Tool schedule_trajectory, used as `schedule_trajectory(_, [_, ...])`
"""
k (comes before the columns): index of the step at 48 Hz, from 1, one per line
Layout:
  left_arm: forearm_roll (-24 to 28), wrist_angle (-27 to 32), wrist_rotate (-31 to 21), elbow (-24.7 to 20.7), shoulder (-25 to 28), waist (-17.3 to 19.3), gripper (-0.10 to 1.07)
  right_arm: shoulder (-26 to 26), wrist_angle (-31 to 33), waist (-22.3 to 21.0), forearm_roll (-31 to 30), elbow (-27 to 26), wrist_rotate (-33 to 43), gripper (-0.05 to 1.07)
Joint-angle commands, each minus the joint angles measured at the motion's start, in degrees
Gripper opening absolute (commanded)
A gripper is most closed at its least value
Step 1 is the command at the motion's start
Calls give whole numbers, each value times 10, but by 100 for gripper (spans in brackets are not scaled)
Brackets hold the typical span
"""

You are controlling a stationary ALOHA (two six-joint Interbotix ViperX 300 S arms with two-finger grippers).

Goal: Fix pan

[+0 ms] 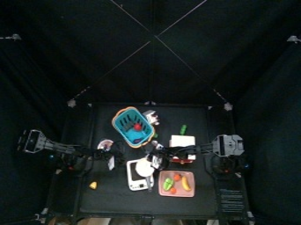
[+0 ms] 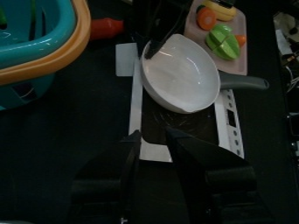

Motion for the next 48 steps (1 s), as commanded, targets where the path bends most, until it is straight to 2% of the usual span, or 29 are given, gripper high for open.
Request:
schedule_trajectory(1, [2,-5,1,-7,0,0,71,-13,-2,-3,35,-17,-3,57])
schedule_trajectory(11, [1,-6,1,-7,0,0,71,-9,-4,-2,48,-25,-4,56])
schedule_trajectory(22, [2,-6,3,-6,0,0,71,13,-3,3,-7,-62,-3,56])
schedule_trajectory(32, [2,-10,3,16,-12,10,71,33,2,4,-14,-91,-4,56])
schedule_trajectory(37, [6,-34,4,33,-40,32,71,40,5,9,-15,-96,-4,56])
schedule_trajectory(48, [34,-80,3,70,-148,58,71,44,7,25,-18,-101,-4,56])
